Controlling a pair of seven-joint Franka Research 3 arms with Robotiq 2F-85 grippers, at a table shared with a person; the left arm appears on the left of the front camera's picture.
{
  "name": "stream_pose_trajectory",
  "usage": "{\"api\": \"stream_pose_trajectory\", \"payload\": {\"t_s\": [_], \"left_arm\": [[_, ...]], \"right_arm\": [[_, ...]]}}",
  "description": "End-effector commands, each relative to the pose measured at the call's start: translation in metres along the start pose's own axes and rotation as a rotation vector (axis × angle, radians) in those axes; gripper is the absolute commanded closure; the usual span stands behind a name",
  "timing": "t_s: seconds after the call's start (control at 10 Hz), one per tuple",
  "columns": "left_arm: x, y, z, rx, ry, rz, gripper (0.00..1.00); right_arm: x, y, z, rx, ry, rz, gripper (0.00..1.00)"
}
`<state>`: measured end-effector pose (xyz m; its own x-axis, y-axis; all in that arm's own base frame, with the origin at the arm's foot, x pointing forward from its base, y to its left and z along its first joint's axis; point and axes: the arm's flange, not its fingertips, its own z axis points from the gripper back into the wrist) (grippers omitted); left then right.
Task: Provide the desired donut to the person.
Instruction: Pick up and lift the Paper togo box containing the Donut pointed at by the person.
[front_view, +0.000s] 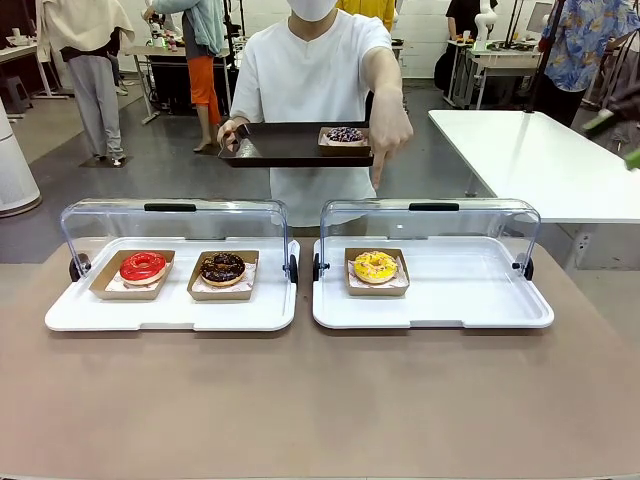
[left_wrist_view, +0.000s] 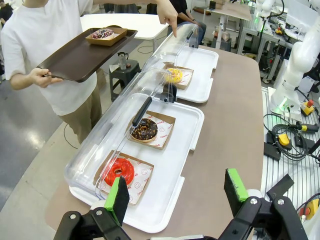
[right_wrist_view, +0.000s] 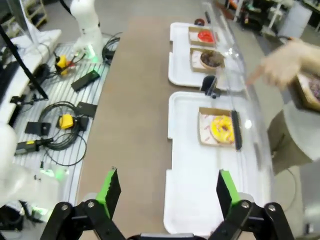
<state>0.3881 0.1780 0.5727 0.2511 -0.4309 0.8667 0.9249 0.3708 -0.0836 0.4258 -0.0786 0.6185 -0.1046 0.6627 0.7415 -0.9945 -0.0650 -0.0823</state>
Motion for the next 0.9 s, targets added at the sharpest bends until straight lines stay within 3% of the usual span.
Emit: {"api": "stream_pose_trajectory", "payload": {"t_s": [0.0,0.3,0.5,0.8], "left_arm": [[0.001,-0.001,0.001,-0.003,-0.002,-0.002,0.0],[0.001,-0.001,0.001,-0.003,-0.002,-0.002,0.0],[0.001,-0.001,0.001,-0.003,-0.002,-0.002,0.0],[0.001,-0.001,0.001,-0.003,-0.002,-0.002,0.0]], "right_arm": [[0.043,-0.004,-0.042,0.053,0.165,0.024,0.0],[0.08,-0.018,-0.138,0.161,0.312,-0.022,0.0],[0.082,-0.013,-0.204,0.169,0.457,-0.009,0.0],[0.084,-0.005,-0.262,0.12,0.574,0.053,0.0]]}}
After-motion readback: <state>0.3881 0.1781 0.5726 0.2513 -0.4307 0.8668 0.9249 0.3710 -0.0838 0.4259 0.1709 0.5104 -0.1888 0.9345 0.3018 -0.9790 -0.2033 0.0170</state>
